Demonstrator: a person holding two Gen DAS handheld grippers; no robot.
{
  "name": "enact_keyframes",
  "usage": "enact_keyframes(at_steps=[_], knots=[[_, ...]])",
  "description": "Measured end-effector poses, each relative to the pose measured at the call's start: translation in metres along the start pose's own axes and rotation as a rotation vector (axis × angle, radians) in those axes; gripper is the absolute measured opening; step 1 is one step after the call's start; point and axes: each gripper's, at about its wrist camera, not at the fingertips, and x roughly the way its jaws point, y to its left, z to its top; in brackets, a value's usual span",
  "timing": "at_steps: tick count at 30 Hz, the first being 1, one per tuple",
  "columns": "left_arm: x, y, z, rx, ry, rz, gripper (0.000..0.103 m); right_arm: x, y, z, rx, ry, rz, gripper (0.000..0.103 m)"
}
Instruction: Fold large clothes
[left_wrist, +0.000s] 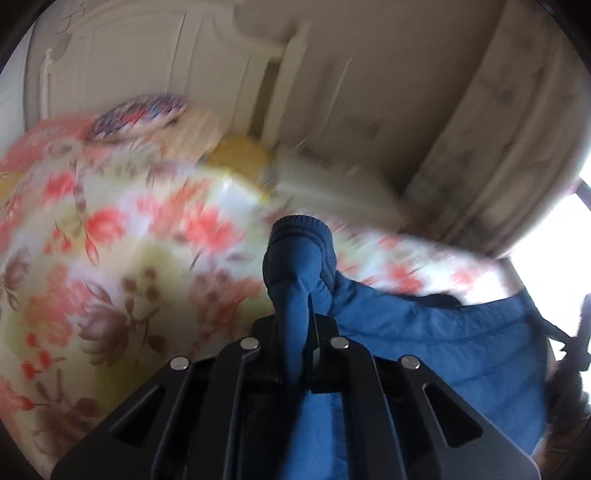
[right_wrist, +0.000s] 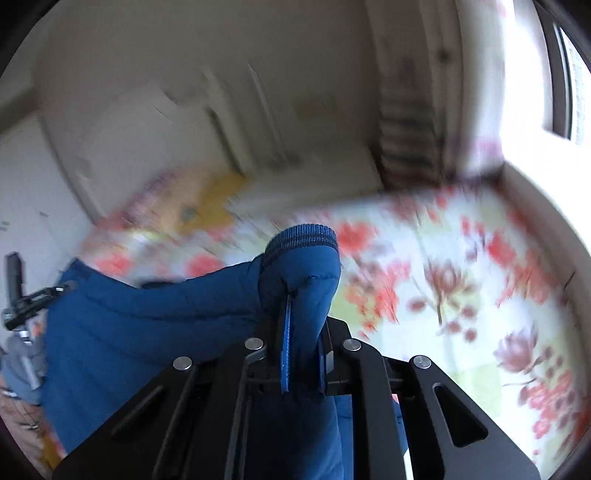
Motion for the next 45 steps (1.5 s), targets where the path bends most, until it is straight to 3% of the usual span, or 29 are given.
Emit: enact_keyframes(at_steps=[3,5,9,12,14,16,17,18,19,20,21,23,25,29,34,37,39,40,43,45], knots=[[0.034,0.017,-0.016,-0.047,0.063,0.013,0.011,0.033,-0.019,-0.018,0.104,0.058,0.04,0.015],[0.025,0.022,-0.014,-0.069,0.033,-0.017,0.011,0.026,-0.023,-0.019,0.117,0.039,0.051,0.015],[0.018,0.016,-0.012,-0.014,0.034,0.003,0.014,0.006,-0.022,-0.011,0.094,0.008,0.05,0.015],[0.045,0.022,-0.019,-0.056,0.133,0.075,0.043,0.026,-0.021,-0.018,0.073,0.086,0.008,0.018],[0.051,0.027,-0.016,-0.097,0.156,0.099,0.065,0.037,-0.022,-0.019,0.11,0.119,0.014,0.021],[0.046,0.034,-0.016,-0.133,0.144,0.095,0.071,0.034,-0.029,-0.019,0.149,0.13,0.042,0.024],[0.039,0.039,-0.016,-0.15,0.125,0.076,0.071,0.029,-0.033,-0.019,0.167,0.137,0.073,0.032],[0.031,0.043,-0.016,-0.169,0.103,0.06,0.071,0.023,-0.035,-0.021,0.181,0.137,0.097,0.054],[0.015,0.051,-0.018,-0.198,0.063,0.039,0.071,0.009,-0.04,-0.026,0.205,0.124,0.132,0.067],[-0.004,0.058,-0.021,-0.215,0.026,0.007,0.071,-0.006,-0.044,-0.032,0.22,0.103,0.18,0.092],[-0.017,0.063,-0.024,-0.216,0.005,-0.023,0.073,-0.021,-0.046,-0.038,0.219,0.082,0.228,0.097],[-0.06,0.071,-0.045,-0.183,-0.049,-0.09,0.083,-0.062,-0.046,-0.059,0.16,0.054,0.299,0.097],[-0.09,0.073,-0.069,-0.149,-0.069,-0.126,0.088,-0.098,-0.04,-0.085,0.075,0.02,0.309,0.097],[-0.133,0.076,-0.136,-0.093,-0.041,-0.216,0.089,-0.145,-0.032,-0.153,-0.013,0.002,0.322,0.097],[-0.137,0.063,-0.188,-0.075,-0.008,-0.205,0.09,-0.155,-0.02,-0.2,-0.053,0.001,0.31,0.097],[-0.119,0.056,-0.197,-0.094,0.036,-0.218,0.09,-0.148,-0.013,-0.205,-0.059,-0.001,0.297,0.086],[-0.109,0.053,-0.197,-0.114,0.034,-0.203,0.09,-0.145,-0.008,-0.205,-0.083,-0.003,0.269,0.073],[-0.107,0.056,-0.197,-0.143,0.03,-0.221,0.085,-0.146,-0.006,-0.206,-0.091,-0.023,0.265,0.068],[-0.112,0.055,-0.2,-0.174,0.013,-0.258,0.049,-0.153,-0.004,-0.213,-0.099,-0.051,0.241,0.041],[-0.124,0.048,-0.206,-0.135,0.001,-0.235,0.038,-0.16,-0.009,-0.218,-0.087,-0.063,0.246,0.031]])
